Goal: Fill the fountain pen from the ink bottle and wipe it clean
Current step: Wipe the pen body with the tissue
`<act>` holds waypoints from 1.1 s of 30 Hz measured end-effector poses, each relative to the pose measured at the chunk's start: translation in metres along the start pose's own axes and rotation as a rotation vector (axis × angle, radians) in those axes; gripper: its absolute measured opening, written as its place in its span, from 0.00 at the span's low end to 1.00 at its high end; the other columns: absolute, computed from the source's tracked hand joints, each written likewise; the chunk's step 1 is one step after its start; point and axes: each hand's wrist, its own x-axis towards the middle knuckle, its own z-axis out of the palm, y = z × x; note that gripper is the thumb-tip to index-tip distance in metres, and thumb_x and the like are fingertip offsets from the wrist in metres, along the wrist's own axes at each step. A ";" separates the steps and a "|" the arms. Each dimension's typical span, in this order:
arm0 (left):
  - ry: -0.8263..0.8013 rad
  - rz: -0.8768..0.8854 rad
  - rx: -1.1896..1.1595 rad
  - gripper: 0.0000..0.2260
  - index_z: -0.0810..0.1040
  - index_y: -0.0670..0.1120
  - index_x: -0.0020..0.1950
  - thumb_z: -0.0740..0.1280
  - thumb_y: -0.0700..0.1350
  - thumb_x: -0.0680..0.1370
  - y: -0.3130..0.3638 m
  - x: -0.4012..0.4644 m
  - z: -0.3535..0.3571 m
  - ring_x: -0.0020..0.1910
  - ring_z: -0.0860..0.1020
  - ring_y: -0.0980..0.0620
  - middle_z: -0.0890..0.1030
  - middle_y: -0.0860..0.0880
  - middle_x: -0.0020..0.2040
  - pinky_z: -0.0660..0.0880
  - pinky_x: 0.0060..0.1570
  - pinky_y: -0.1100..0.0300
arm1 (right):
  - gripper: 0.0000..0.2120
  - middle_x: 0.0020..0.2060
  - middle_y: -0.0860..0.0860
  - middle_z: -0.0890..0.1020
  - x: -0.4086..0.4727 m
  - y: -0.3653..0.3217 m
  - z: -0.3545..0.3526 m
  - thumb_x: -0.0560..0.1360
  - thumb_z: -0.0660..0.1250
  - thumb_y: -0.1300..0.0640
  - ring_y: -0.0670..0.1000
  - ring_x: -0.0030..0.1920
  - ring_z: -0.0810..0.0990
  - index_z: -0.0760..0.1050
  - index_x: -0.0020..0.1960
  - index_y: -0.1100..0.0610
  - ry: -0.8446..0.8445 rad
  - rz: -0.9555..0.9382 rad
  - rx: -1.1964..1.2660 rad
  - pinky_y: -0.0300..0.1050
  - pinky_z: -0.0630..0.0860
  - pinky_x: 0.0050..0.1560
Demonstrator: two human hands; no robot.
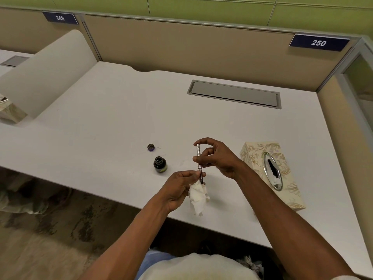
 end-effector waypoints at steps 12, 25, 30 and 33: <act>0.016 0.019 -0.005 0.10 0.88 0.44 0.46 0.67 0.42 0.79 0.004 0.000 0.005 0.44 0.80 0.47 0.85 0.44 0.46 0.71 0.55 0.48 | 0.24 0.39 0.61 0.83 0.000 0.002 0.000 0.70 0.78 0.67 0.58 0.40 0.84 0.79 0.63 0.54 0.027 -0.053 0.047 0.55 0.80 0.50; 0.032 0.015 0.008 0.12 0.88 0.46 0.43 0.66 0.42 0.80 0.008 0.000 0.009 0.44 0.80 0.47 0.85 0.45 0.46 0.72 0.55 0.49 | 0.23 0.39 0.56 0.79 0.002 0.003 0.000 0.73 0.74 0.68 0.53 0.41 0.82 0.78 0.65 0.52 -0.023 -0.058 0.048 0.55 0.80 0.50; 0.036 0.010 0.000 0.10 0.88 0.45 0.44 0.67 0.43 0.79 0.007 -0.001 0.009 0.43 0.81 0.48 0.85 0.45 0.44 0.73 0.51 0.52 | 0.19 0.50 0.64 0.84 0.000 0.000 -0.001 0.78 0.68 0.66 0.61 0.50 0.86 0.77 0.68 0.55 -0.060 -0.029 0.131 0.53 0.82 0.52; 0.033 0.016 0.012 0.10 0.88 0.45 0.45 0.67 0.43 0.80 0.007 0.000 0.008 0.43 0.80 0.48 0.85 0.45 0.44 0.73 0.50 0.52 | 0.21 0.49 0.65 0.84 -0.001 0.000 -0.004 0.78 0.68 0.68 0.63 0.48 0.86 0.76 0.69 0.57 -0.063 -0.047 0.124 0.54 0.82 0.52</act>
